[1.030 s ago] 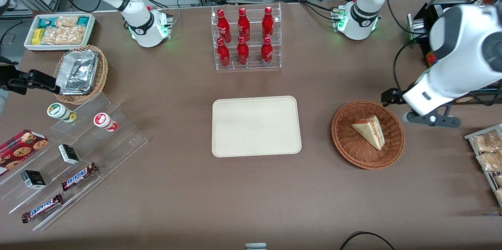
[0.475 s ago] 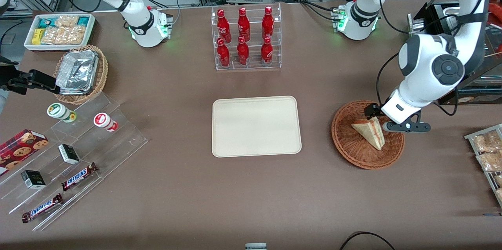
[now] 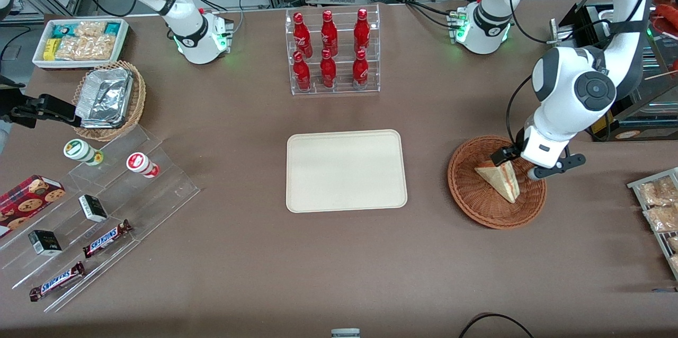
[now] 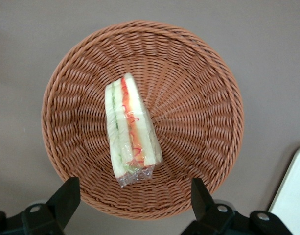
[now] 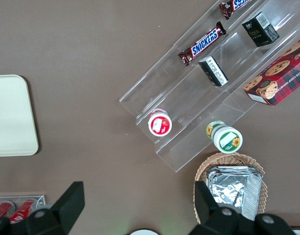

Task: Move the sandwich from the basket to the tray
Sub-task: 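Lower the open left gripper around the sandwich's upright edge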

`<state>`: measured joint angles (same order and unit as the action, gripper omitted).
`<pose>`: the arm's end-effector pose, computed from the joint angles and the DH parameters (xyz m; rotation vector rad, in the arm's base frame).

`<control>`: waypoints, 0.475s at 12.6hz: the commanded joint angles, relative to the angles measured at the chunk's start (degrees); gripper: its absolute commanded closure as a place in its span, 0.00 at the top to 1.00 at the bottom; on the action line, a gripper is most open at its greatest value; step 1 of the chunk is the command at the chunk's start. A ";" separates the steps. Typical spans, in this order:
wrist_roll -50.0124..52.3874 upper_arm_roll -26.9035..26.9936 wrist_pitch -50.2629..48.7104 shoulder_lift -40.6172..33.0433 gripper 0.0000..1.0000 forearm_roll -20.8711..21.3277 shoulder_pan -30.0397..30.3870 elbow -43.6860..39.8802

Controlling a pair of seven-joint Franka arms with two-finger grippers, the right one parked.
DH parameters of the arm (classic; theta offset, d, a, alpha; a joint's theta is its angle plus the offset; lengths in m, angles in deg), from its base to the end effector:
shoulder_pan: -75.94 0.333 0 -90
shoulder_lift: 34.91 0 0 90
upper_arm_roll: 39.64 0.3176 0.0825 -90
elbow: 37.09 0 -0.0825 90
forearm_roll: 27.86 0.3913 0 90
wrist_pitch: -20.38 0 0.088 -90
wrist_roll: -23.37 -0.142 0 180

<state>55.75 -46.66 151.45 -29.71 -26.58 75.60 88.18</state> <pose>0.5473 -0.0696 0.3099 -3.0700 -0.6586 -0.0197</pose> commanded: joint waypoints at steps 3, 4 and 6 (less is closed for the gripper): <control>15.67 -0.27 6.04 -1.51 1.00 0.13 0.52 4.45; 16.47 -0.27 6.13 -1.24 1.00 0.13 0.52 4.45; 16.57 -0.27 6.21 -0.28 1.00 0.13 0.52 4.36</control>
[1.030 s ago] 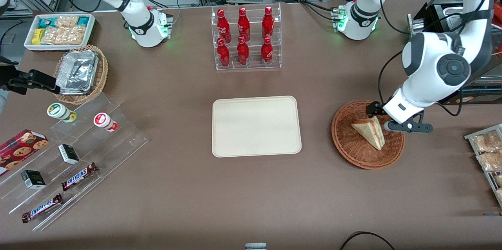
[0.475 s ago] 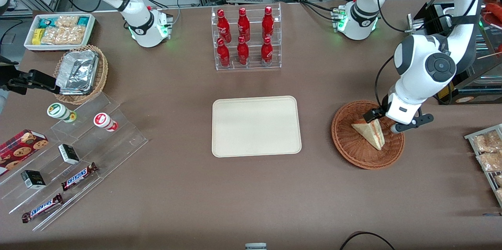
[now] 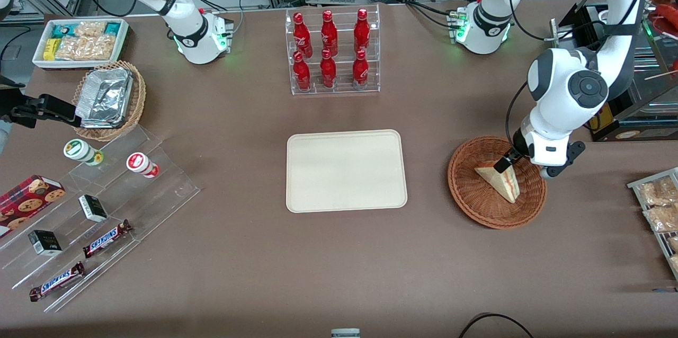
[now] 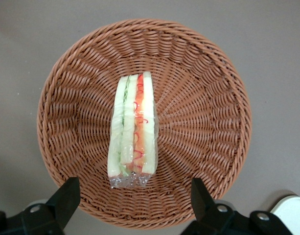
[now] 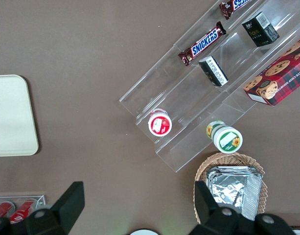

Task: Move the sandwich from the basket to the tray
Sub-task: 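Lower the open left gripper around the sandwich's upright edge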

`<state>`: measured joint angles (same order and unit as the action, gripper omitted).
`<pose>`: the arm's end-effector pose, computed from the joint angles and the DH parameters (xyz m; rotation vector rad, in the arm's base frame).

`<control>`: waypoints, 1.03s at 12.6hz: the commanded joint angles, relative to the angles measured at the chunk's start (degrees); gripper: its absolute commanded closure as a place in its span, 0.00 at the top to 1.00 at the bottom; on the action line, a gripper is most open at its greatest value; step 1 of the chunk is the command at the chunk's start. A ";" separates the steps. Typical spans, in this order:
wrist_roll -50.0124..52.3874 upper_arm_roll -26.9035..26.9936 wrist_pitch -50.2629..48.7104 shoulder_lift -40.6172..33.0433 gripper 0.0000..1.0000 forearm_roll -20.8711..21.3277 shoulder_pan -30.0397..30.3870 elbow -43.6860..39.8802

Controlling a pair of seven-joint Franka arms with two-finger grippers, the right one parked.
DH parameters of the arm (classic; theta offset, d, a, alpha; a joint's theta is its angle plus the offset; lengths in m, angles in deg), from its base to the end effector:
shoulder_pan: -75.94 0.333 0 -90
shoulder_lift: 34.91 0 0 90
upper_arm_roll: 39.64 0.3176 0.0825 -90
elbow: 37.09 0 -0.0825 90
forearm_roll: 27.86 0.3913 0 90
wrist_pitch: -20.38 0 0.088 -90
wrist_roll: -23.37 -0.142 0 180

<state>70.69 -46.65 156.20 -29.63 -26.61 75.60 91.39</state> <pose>0.5397 -0.0690 0.2922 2.9474 1.0475 0.0541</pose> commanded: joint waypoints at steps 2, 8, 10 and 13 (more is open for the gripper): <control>1.63 -0.28 3.03 1.92 1.00 0.15 0.61 0.98; 1.98 -0.28 10.51 7.90 1.00 0.50 2.63 0.98; 2.60 -0.28 10.78 8.70 1.00 -0.03 2.63 1.07; 5.58 -0.37 10.34 9.57 0.98 -0.12 2.45 1.15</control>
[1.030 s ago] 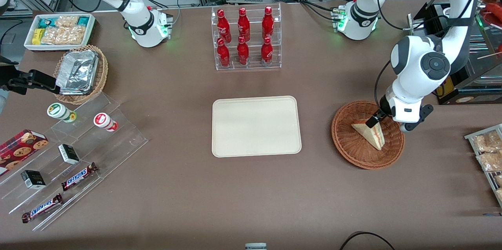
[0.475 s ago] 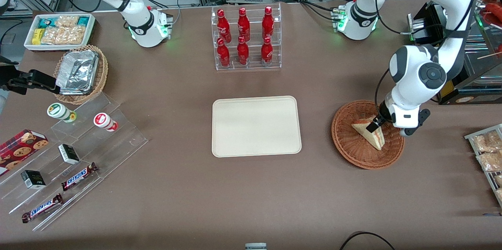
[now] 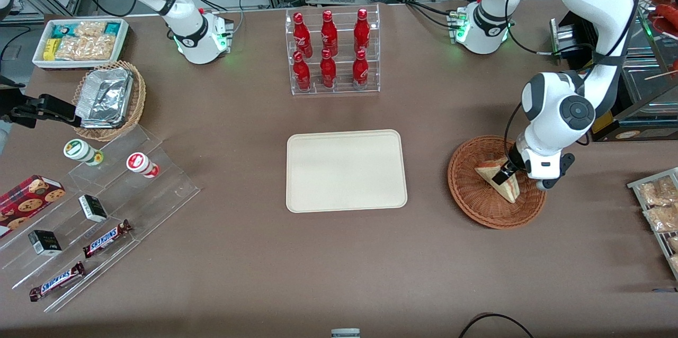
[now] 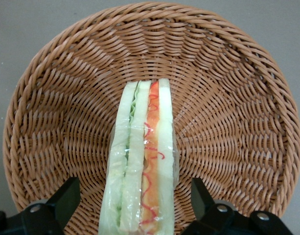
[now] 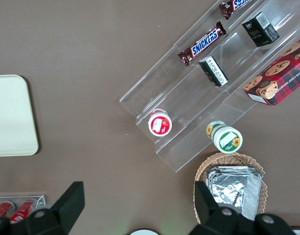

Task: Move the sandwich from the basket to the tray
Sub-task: 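Lower the open left gripper around the sandwich's upright edge, then close the left gripper on the sandwich and lift it from the basket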

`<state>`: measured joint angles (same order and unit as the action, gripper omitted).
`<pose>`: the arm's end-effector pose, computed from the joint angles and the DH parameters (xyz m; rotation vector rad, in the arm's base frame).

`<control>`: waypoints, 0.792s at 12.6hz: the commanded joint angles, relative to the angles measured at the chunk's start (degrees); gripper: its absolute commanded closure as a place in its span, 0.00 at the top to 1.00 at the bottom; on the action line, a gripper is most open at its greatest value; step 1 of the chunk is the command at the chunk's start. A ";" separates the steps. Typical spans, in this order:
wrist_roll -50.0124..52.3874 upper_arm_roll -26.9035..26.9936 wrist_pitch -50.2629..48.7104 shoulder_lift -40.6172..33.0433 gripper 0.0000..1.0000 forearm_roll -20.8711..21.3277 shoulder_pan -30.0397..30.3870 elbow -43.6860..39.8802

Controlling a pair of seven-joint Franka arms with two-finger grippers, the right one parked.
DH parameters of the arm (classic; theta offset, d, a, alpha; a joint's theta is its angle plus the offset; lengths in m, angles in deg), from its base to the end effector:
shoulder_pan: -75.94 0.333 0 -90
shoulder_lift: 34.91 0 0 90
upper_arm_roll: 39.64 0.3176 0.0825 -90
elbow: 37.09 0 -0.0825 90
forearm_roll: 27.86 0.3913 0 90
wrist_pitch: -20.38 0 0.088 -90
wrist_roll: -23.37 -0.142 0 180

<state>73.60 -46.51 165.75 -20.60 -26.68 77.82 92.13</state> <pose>0.5479 -0.0491 0.2166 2.8783 1.1781 0.0344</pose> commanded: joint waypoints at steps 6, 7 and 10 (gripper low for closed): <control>-0.12 -0.51 -9.71 -2.34 0.00 0.05 0.23 -4.05; -1.44 -0.60 -15.15 -2.35 0.00 -0.04 0.23 -7.72; -7.31 -2.08 -30.54 0.62 0.00 -0.04 -1.77 -21.60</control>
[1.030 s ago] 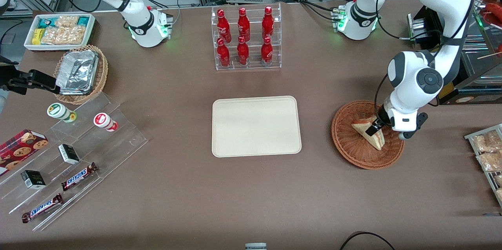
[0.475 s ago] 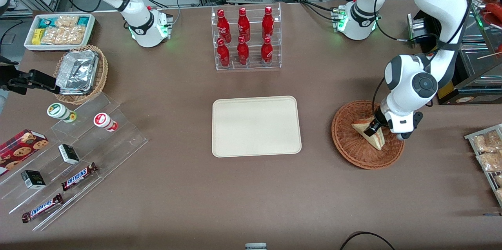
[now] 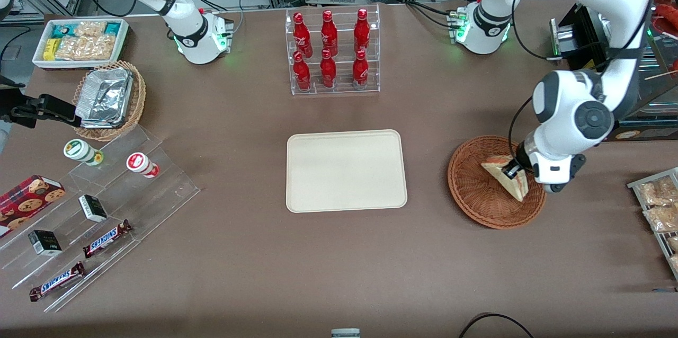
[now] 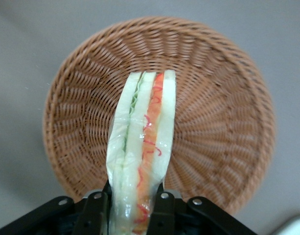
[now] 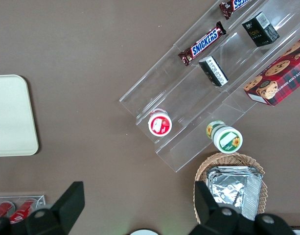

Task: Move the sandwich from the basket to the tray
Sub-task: 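Close the left gripper on the sandwich and lift it from the basket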

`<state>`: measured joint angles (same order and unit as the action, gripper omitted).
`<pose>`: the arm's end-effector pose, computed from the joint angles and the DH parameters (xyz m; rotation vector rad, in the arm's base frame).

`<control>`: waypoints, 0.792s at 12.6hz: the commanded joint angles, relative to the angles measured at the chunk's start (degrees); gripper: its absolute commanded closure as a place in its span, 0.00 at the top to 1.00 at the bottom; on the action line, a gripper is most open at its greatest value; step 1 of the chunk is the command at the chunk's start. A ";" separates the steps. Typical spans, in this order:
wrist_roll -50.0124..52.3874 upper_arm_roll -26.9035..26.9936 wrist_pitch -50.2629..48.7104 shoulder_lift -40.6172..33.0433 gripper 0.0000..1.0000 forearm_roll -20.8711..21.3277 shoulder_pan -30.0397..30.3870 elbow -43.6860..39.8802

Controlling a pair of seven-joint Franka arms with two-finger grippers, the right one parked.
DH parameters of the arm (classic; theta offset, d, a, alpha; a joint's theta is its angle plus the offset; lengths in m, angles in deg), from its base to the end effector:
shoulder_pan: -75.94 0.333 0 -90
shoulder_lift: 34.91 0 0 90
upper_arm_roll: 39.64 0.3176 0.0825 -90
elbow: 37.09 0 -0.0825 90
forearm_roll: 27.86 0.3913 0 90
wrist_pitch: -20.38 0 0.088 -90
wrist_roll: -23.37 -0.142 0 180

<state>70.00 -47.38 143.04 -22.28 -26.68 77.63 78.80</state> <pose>0.5776 -0.0589 0.2966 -2.9179 -1.0619 0.1483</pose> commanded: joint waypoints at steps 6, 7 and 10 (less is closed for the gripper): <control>-7.95 -1.58 -9.64 9.25 0.00 0.31 -15.11 -15.59; -7.96 -1.58 -9.47 10.92 0.00 0.40 -17.49 -17.26; -5.42 -1.57 -9.46 17.94 0.00 0.05 -24.34 -25.16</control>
<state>63.64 -49.70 134.73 -9.94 -26.68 57.17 61.03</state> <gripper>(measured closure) 0.828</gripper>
